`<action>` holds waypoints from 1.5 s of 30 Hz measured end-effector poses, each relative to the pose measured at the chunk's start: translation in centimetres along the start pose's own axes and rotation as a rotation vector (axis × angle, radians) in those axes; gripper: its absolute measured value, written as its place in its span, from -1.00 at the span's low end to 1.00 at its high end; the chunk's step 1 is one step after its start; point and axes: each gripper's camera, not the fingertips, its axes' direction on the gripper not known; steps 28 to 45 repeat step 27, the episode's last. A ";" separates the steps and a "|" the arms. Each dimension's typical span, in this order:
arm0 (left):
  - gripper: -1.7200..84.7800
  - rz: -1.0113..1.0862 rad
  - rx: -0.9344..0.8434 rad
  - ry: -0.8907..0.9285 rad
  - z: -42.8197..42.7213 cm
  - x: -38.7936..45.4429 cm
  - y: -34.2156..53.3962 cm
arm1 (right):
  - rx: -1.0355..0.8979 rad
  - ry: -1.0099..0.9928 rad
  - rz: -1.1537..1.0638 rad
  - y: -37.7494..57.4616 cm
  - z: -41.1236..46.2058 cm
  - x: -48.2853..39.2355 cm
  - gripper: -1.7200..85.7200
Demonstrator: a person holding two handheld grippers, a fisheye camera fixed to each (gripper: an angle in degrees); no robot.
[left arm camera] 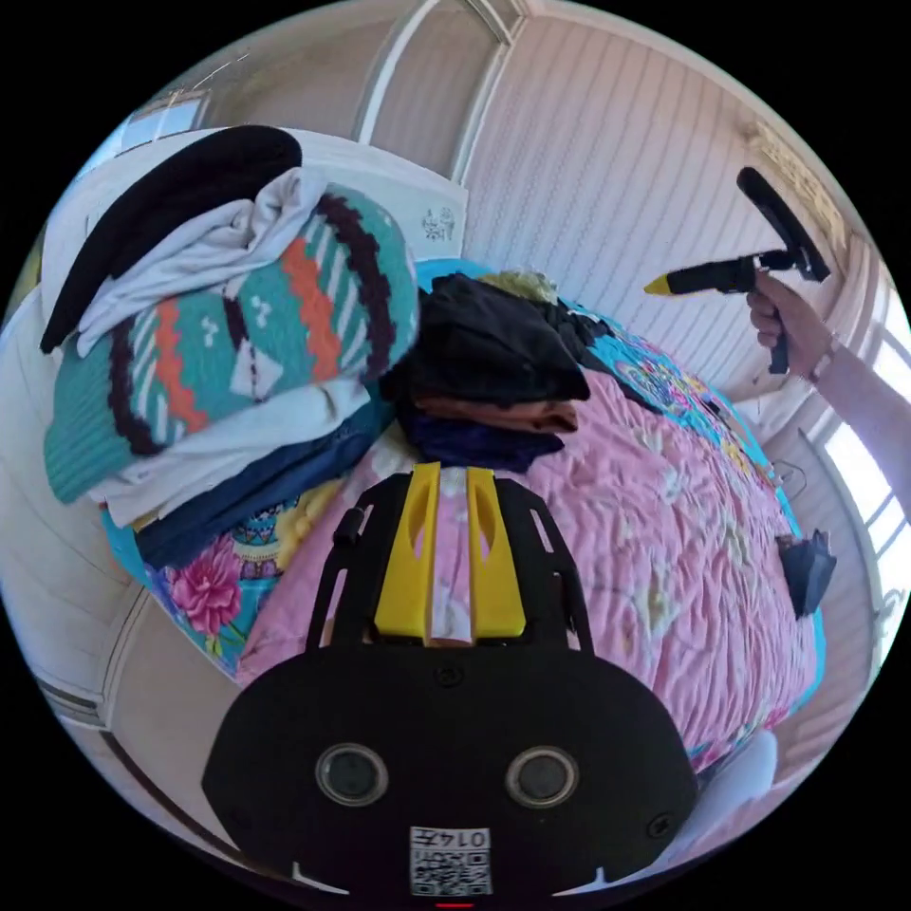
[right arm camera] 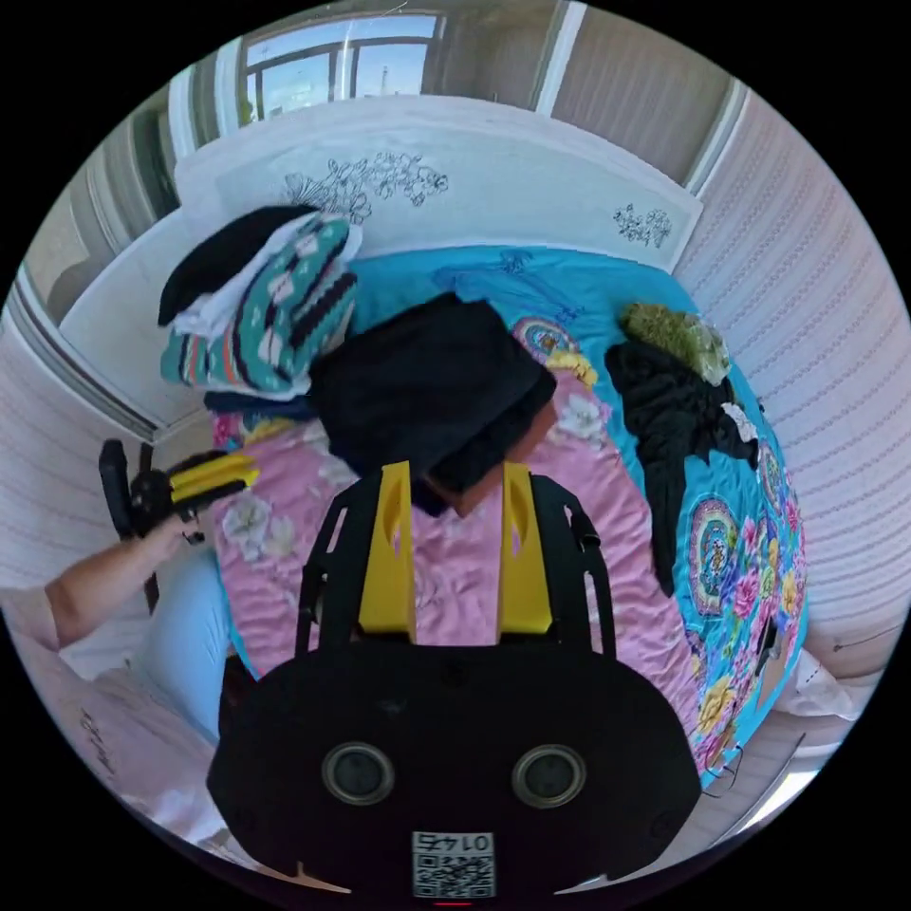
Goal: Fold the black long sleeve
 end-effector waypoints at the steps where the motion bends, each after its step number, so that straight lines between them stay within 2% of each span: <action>1: -0.85 0.030 0.003 0.021 -0.3 0.6 0.9 | -0.030 -0.009 0.006 2.9 1.2 -0.3 -0.65; 3: -0.86 0.173 -0.016 0.098 -1.6 3.9 4.1 | -0.169 -0.060 0.054 15.3 5.0 -2.3 -0.66; 4: -0.88 0.201 -0.028 0.115 -1.9 4.8 4.8 | -0.204 -0.067 0.071 18.5 5.5 -2.8 -0.66; 6: -0.94 0.249 -0.122 0.206 -2.6 8.0 7.1 | -0.242 -0.104 0.205 30.9 4.8 -4.6 -0.71; 9: -0.97 0.264 -0.231 0.327 -2.7 12.1 8.9 | -0.136 -0.190 0.495 44.1 -0.2 -4.4 -0.86; 11: -0.97 0.314 -0.244 0.355 -2.6 15.1 9.3 | -0.032 -0.195 0.669 51.2 -3.8 -3.7 -0.87; 15: -0.92 0.466 -0.210 0.399 -2.5 22.9 8.3 | 0.061 0.035 0.971 64.9 -10.4 -2.1 -0.81; 21: -0.81 0.635 -0.181 0.543 -1.8 35.1 7.0 | 0.167 0.113 1.169 79.6 -17.0 1.5 -0.75; 27: -0.78 0.794 -0.171 0.605 -0.4 48.7 8.2 | 0.184 0.198 1.226 89.4 -22.1 7.7 -0.74; 45: -0.78 0.794 -0.171 0.605 -0.4 48.7 8.2 | 0.184 0.198 1.226 89.4 -22.1 7.7 -0.74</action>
